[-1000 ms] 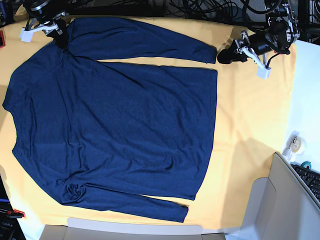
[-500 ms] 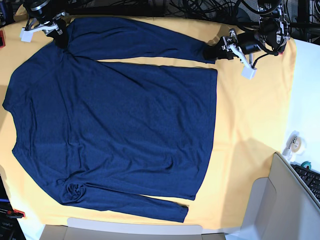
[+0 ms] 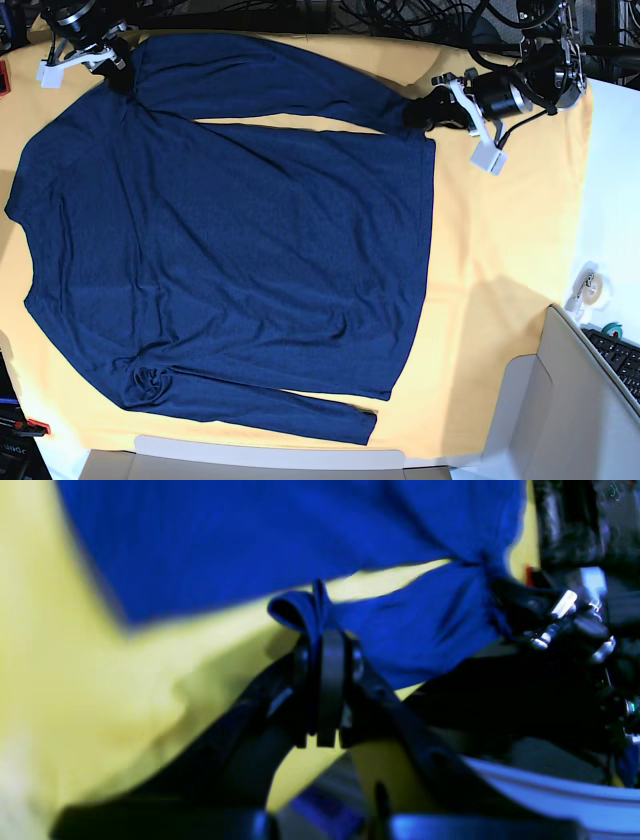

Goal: Fold the T-shirt properly
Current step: 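Close both grippers on the navy shirt's edge corners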

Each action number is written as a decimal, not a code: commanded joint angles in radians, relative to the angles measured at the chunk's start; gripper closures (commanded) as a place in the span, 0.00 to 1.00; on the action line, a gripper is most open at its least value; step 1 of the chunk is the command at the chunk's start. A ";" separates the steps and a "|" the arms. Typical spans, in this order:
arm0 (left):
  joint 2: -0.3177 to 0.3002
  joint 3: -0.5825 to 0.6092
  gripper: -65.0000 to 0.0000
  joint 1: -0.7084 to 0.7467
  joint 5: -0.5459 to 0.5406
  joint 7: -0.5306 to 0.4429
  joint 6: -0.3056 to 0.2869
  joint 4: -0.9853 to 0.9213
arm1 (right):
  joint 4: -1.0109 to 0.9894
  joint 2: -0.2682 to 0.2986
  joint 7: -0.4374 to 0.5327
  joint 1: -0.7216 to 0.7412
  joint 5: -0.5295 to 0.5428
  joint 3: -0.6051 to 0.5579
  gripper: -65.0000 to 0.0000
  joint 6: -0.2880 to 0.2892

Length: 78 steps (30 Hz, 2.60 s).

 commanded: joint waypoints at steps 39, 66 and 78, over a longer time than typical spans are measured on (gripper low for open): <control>-0.050 0.056 0.72 -0.339 0.000 0.011 -0.003 -0.380 | -0.058 0.014 0.013 0.346 -0.233 0.001 0.75 -0.005; -0.088 0.056 0.72 -0.260 0.000 0.005 -0.003 -0.295 | -0.312 0.124 -0.056 0.406 -0.012 0.363 0.39 -0.123; -0.088 0.050 0.72 -0.258 0.001 0.005 0.000 -0.299 | -0.364 0.178 -0.006 0.501 -0.069 0.357 0.42 -0.125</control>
